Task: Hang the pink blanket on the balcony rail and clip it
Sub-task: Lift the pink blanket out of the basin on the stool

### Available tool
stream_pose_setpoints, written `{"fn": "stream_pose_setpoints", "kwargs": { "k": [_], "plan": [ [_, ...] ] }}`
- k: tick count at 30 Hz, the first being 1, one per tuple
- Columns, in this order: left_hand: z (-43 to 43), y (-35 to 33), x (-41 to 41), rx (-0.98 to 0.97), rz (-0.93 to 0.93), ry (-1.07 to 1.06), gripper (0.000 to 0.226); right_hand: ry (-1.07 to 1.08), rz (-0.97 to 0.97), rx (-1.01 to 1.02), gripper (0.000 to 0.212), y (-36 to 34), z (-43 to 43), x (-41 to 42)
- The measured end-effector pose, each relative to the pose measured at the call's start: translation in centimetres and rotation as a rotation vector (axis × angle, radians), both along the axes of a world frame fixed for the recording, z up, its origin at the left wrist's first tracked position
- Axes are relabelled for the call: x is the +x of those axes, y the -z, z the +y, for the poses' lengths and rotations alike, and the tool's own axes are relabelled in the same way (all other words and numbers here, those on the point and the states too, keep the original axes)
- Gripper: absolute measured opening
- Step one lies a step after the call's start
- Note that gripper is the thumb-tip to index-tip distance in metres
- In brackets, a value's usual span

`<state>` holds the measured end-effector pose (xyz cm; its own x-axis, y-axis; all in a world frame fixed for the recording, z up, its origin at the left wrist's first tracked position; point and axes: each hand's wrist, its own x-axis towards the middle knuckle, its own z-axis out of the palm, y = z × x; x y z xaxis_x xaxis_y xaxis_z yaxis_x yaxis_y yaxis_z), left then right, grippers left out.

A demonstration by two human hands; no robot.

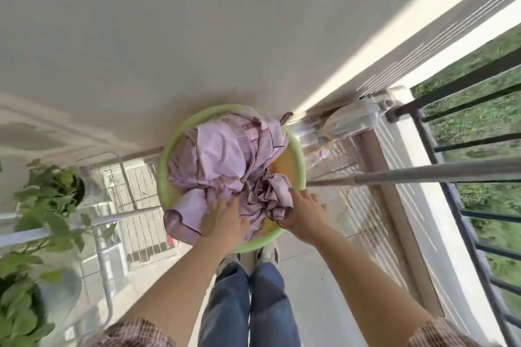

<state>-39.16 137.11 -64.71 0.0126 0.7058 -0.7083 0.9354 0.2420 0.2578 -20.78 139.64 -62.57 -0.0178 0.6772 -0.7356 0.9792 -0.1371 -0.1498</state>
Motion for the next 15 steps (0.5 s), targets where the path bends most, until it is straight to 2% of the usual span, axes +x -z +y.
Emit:
{"fn": "stream_pose_setpoints", "kwargs": {
  "k": [3,5,7,10,13,15],
  "plan": [
    [-0.3,3.4,0.7,0.089,0.072,0.119,0.072,-0.046,0.005,0.052,0.095,3.2,0.1,0.0],
    [-0.6,5.1,1.2,0.119,0.143,0.186,0.078,-0.077,-0.020,0.081,0.094,4.9,0.0,0.2],
    [-0.8,6.5,1.6,0.123,0.186,0.192,0.068,-0.110,-0.043,0.078,0.074,6.3,-0.1,0.6],
    [-0.7,7.3,1.5,0.147,0.155,0.169,0.037,-0.099,0.008,0.113,0.040,7.3,0.0,1.6],
    [-0.4,6.3,0.9,0.137,-0.001,-0.019,0.025,0.224,0.240,0.158,0.019,5.9,0.8,2.2],
    [-0.2,4.5,0.5,0.147,-0.138,-0.166,0.023,0.451,0.362,0.177,0.021,3.7,1.7,2.7]
  ]
}}
